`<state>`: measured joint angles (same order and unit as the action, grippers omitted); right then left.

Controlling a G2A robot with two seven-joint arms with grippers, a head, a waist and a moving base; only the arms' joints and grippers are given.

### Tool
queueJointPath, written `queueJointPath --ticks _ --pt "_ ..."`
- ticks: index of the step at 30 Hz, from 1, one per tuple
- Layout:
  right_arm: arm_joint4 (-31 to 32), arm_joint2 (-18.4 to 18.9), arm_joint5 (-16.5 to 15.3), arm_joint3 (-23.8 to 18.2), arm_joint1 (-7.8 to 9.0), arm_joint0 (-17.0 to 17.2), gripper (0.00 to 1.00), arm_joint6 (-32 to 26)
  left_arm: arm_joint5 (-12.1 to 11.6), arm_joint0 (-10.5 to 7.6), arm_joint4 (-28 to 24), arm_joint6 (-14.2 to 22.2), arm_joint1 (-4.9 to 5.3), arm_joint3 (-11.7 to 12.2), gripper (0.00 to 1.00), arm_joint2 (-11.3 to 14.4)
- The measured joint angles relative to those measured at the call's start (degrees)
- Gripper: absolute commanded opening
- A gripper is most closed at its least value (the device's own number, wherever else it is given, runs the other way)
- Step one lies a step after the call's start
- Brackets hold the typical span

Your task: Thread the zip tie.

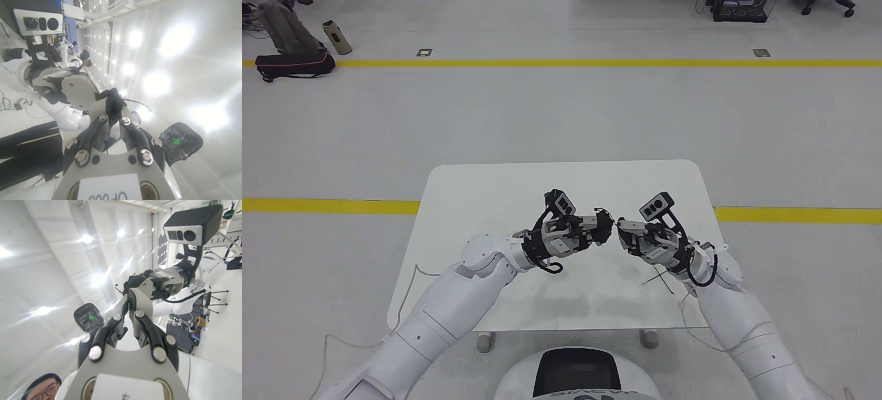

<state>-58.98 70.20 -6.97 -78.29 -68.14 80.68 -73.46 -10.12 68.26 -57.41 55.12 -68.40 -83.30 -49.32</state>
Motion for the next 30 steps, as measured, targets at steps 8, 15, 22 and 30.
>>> queueJointPath --ticks 8,15,22,30 --pt "0.54 0.41 -0.44 -0.13 0.0 0.48 0.0 0.74 0.0 0.0 0.0 0.0 0.0 0.0 0.0 0.0" --pt "0.86 0.65 -0.59 0.1 -0.01 0.62 0.0 0.97 0.0 0.0 0.0 0.0 0.0 0.0 0.0 0.0" --pt "1.83 0.99 -0.99 0.5 0.02 0.63 0.0 1.42 0.0 0.0 0.0 0.0 0.0 0.0 0.0 0.0" --pt "3.49 1.48 -1.34 0.93 0.15 0.64 0.0 1.93 0.0 0.0 0.0 0.0 0.0 0.0 0.0 0.0"
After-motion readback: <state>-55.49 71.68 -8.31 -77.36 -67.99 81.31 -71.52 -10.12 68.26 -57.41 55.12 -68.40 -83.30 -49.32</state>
